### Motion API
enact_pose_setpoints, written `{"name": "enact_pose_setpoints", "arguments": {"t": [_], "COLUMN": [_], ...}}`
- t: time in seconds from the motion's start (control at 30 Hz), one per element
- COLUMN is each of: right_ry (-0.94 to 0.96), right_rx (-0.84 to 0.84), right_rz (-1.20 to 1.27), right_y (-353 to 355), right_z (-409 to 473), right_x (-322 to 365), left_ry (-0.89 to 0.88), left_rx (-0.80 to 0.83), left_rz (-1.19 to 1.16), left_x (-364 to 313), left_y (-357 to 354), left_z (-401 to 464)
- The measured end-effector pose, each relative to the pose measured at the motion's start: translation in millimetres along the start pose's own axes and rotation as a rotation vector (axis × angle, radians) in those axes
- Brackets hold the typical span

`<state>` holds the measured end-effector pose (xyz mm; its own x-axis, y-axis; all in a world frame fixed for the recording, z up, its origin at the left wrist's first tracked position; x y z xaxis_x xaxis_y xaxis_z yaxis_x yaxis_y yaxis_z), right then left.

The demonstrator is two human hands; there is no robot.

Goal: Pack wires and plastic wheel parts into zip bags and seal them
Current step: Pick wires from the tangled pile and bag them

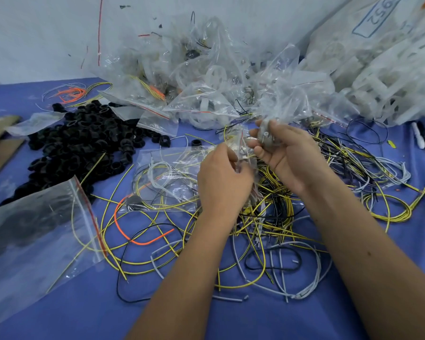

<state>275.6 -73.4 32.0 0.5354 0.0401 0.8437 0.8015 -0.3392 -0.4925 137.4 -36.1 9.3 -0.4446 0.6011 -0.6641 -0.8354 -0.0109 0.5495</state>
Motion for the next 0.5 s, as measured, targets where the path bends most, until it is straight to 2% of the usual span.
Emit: {"name": "enact_pose_setpoints", "arguments": {"t": [0.23, 0.33, 0.5], "right_ry": [0.048, 0.038, 0.109], "right_rx": [0.181, 0.129, -0.037], "right_rz": [-0.099, -0.198, -0.56], "right_y": [-29.0, -32.4, -22.9], "right_z": [-5.3, -7.2, -3.5], "right_x": [-13.3, -17.8, -19.4], "left_ry": [0.223, 0.27, 0.132], "left_rx": [-0.166, -0.288, -0.467], "left_rz": [-0.311, -0.384, -0.359], "left_x": [14.3, 16.4, 2.9], "left_y": [2.2, 7.7, 23.9], "left_z": [2.7, 2.7, 1.3]}}
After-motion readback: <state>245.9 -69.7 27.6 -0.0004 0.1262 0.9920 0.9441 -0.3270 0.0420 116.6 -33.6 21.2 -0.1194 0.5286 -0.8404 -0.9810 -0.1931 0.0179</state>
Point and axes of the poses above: each hand's wrist, its own z-axis towards the middle knuckle, its own y-axis out of the back of the hand, x = y × z, the point moved 5 cm from there along z, towards the middle knuckle, and after that the axes turned 15 degrees about -y, right-handed, at the moved point
